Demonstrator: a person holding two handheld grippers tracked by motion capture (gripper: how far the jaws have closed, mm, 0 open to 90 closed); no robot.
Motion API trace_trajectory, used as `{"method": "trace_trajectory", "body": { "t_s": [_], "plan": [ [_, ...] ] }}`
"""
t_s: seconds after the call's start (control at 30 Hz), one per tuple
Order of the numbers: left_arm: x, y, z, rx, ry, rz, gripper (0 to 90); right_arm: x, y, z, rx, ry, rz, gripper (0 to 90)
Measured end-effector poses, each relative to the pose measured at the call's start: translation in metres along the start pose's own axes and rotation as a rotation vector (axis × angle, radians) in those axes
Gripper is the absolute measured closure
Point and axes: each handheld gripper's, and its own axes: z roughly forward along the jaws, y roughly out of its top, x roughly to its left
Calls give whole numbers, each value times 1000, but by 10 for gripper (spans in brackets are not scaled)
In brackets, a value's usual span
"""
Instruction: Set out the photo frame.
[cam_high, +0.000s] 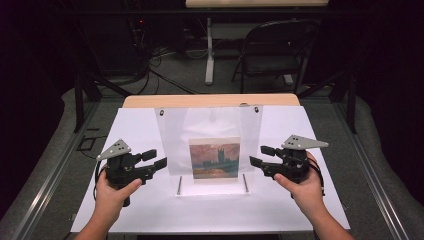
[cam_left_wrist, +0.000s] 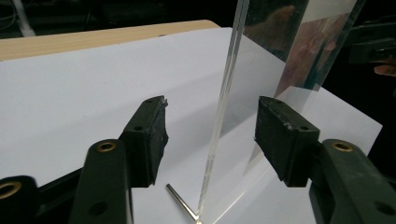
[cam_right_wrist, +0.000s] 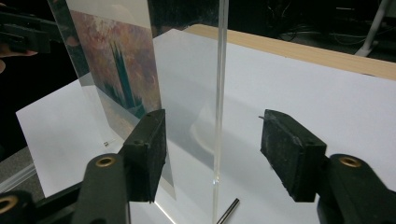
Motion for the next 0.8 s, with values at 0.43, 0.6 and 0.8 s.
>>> {"method": "trace_trajectory", "body": {
  "t_s": [0.43,0.6,0.8],
  "plan": [
    [12,-44,-10,-34,93,-39,381,-6,-39,-20,-17,-119,5,364],
    [27,-69,-2,-30,114,-97,382,-14,-62,-13,-5,-154,42,364],
    [35,-87,8,0,138,-94,383,-17,-78,-4,7,-185,50,364]
  ]
}}
